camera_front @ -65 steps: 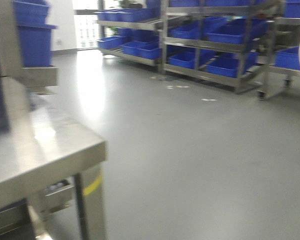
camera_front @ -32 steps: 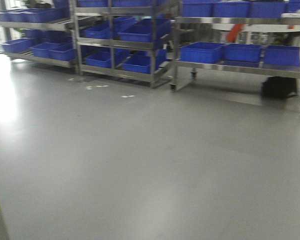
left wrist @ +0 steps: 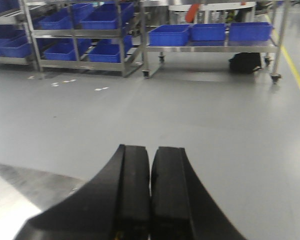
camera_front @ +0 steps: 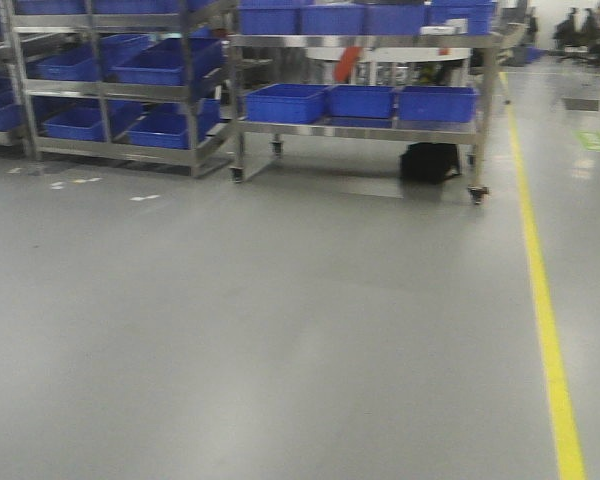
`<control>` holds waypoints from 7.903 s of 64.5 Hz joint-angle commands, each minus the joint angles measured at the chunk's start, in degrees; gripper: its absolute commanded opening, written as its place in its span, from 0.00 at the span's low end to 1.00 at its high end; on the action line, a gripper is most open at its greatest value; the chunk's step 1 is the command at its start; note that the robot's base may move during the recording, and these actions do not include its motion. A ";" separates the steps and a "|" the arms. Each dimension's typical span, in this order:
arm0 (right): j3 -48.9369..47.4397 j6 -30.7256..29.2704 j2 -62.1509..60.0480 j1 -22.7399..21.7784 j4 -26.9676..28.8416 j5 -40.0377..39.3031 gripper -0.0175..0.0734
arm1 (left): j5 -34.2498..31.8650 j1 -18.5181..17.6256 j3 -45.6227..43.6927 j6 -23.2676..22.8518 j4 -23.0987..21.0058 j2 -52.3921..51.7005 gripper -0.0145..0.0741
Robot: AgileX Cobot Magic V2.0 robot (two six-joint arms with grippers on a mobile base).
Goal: Move white bin to right shelf second layer
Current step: 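Turn the base away from the table holding the bin in the right gripper, then drive the base along the yellow floor line past the crate cart, then drive the base past the blue crate shelves toward the windows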
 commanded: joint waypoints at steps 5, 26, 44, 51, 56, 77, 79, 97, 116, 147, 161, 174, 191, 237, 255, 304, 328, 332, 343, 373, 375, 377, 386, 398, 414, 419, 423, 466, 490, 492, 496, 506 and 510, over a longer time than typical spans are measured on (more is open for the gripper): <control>-1.66 -0.11 0.22 -0.40 0.40 -5.10 0.29 | -4.74 -0.22 2.11 -0.30 -0.35 -0.92 0.26; -1.66 -0.11 0.22 -0.40 0.40 -5.10 0.29 | -4.74 -0.22 2.11 -0.30 -0.35 -0.92 0.26; -1.66 -0.11 0.22 -0.40 0.40 -5.10 0.29 | -4.74 -0.22 2.11 -0.30 -0.35 -0.92 0.26; -1.66 -0.11 0.22 -0.40 0.40 -5.10 0.29 | -4.74 -0.22 2.11 -0.30 -0.35 -0.92 0.26; -1.66 -0.11 0.22 -0.40 0.40 -5.10 0.29 | -4.74 -0.22 2.11 -0.30 -0.35 -0.92 0.26; -1.66 -0.11 0.22 -0.40 0.40 -5.10 0.29 | -4.74 -0.22 2.11 -0.30 -0.35 -0.92 0.26; -1.66 -0.11 0.22 -0.40 0.40 -5.10 0.29 | -4.74 -0.22 2.11 -0.30 -0.35 -0.92 0.26; -1.66 -0.11 0.22 -0.40 0.40 -5.10 0.29 | -4.74 -0.22 2.11 -0.30 -0.35 -0.92 0.26; -1.66 -0.11 0.22 -0.40 0.40 -5.10 0.29 | -4.74 -0.22 2.11 -0.30 -0.35 -0.92 0.26; -1.66 -0.11 0.22 -0.40 0.40 -5.10 0.29 | -4.74 -0.22 2.11 -0.30 -0.35 -0.92 0.26; -1.66 -0.11 0.22 -0.40 0.40 -5.10 0.29 | -4.74 -0.22 2.11 -0.30 -0.35 -0.92 0.26; -1.66 -0.11 0.22 -0.40 0.40 -5.10 0.29 | -4.74 -0.22 2.11 -0.30 -0.35 -0.92 0.26; -1.66 -0.11 0.22 -0.40 0.40 -5.10 0.29 | -4.74 -0.22 2.11 -0.30 -0.35 -0.92 0.26; -1.66 -0.11 0.22 -0.40 0.40 -5.10 0.29 | -4.74 -0.22 2.11 -0.30 -0.35 -0.92 0.26; -1.66 -0.11 0.22 -0.40 0.40 -5.16 0.29 | -4.74 -0.22 2.11 -0.30 -0.35 -0.92 0.26; -1.66 -0.11 0.22 -0.40 0.40 -5.16 0.29 | -4.74 -0.22 2.11 -0.30 -0.35 -0.92 0.26; -1.66 -0.11 0.22 -0.40 0.40 -5.16 0.29 | -4.74 -0.22 2.11 -0.30 -0.35 -0.92 0.26; -1.66 -0.11 0.22 -0.40 0.40 -5.16 0.29 | -4.74 -0.22 2.11 -0.30 -0.35 -0.92 0.26; -1.66 -0.11 0.22 -0.40 0.40 -5.16 0.29 | -4.74 -0.22 2.11 -0.30 -0.35 -0.92 0.26; -1.66 -0.11 0.22 -0.40 0.40 -5.16 0.29 | -4.74 -0.22 2.11 -0.30 -0.35 -0.92 0.26; -1.66 -0.11 0.22 -0.40 0.40 -5.16 0.29 | -4.74 -0.22 2.11 -0.30 -0.35 -0.92 0.26; -1.66 -0.11 0.22 -0.40 0.40 -5.16 0.29 | -4.74 -0.22 2.11 -0.30 -0.35 -0.92 0.26; -1.66 -0.11 0.22 -0.40 0.40 -5.16 0.29 | -4.74 -0.22 2.11 -0.30 -0.35 -0.92 0.26; -1.66 -0.11 0.22 -0.40 0.40 -5.16 0.29 | -4.74 -0.22 2.11 -0.30 -0.35 -0.92 0.26; -1.66 -0.11 0.22 -0.40 0.40 -5.16 0.29 | -4.74 -0.22 2.11 -0.30 -0.35 -0.92 0.26; -1.66 -0.11 0.22 -0.40 0.40 -5.16 0.29 | -4.74 -0.22 2.11 -0.30 -0.35 -0.92 0.26; -1.66 -0.11 0.22 -0.40 0.40 -5.16 0.29 | -4.74 -0.22 2.11 -0.30 -0.35 -0.92 0.26; -1.66 -0.11 0.22 -0.40 0.40 -5.16 0.29 | -4.74 -0.22 2.11 -0.30 -0.35 -0.92 0.26; -1.66 -0.11 0.22 -0.40 0.40 -5.16 0.29 | -4.74 -0.22 2.11 -0.30 -0.35 -0.92 0.26; -1.66 -0.11 0.22 -0.40 0.40 -5.16 0.29 | -4.74 -0.22 2.11 -0.30 -0.35 -0.92 0.26; -1.66 -0.11 0.22 -0.40 0.40 -5.16 0.29 | -4.74 -0.22 2.11 -0.30 -0.35 -0.92 0.26; -1.66 -0.11 0.22 -0.40 0.40 -5.16 0.29 | -4.74 -0.22 2.11 -0.30 -0.35 -0.92 0.26; -1.66 -0.11 0.22 -0.40 0.40 -5.16 0.29 | -4.74 -0.22 2.11 -0.30 -0.35 -0.92 0.26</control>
